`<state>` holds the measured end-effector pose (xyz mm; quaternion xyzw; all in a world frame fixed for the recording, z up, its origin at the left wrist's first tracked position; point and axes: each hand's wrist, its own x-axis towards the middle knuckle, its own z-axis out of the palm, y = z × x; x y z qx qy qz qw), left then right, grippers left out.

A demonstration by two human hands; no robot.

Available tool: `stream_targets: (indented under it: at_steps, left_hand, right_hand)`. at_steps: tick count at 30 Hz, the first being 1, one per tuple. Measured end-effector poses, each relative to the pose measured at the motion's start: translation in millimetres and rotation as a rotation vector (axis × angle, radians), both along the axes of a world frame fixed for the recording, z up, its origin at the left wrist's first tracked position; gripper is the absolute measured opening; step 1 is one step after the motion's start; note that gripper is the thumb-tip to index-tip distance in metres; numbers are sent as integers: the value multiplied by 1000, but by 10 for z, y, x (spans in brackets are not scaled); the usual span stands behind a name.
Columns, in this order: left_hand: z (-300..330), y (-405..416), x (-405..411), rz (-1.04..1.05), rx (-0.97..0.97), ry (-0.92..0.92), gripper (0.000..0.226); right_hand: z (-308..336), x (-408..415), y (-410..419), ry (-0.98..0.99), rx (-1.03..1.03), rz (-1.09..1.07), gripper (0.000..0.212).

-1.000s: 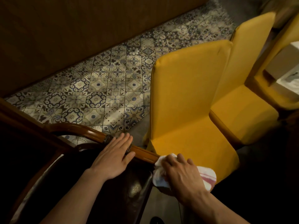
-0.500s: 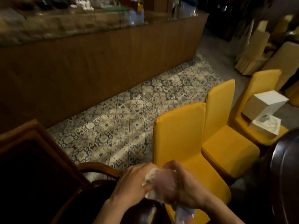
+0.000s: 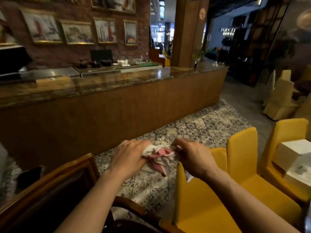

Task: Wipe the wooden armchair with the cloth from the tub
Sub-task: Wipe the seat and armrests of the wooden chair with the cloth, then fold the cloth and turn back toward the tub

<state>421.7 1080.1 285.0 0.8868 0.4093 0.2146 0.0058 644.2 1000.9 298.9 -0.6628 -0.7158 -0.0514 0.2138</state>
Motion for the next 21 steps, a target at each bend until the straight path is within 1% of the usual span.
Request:
stream_targets:
  at_steps: [3,9,15,21]
  left_hand:
    - [353,-61,-117,39,103,47,34]
    - [893,-367,-413,186,202,91,34]
    - [1157,-877,-782,392,192,126,33]
    - [1216,-1641,-1429,631,177,159,33]
  right_hand:
    - [257,-59,88,-52,84,41,22]
    - [690,-223,106,-62,184,173,23]
    - [912,-621,103,-56,249,360,19]
    - [960,-1397,-67,-2,265,589,20]
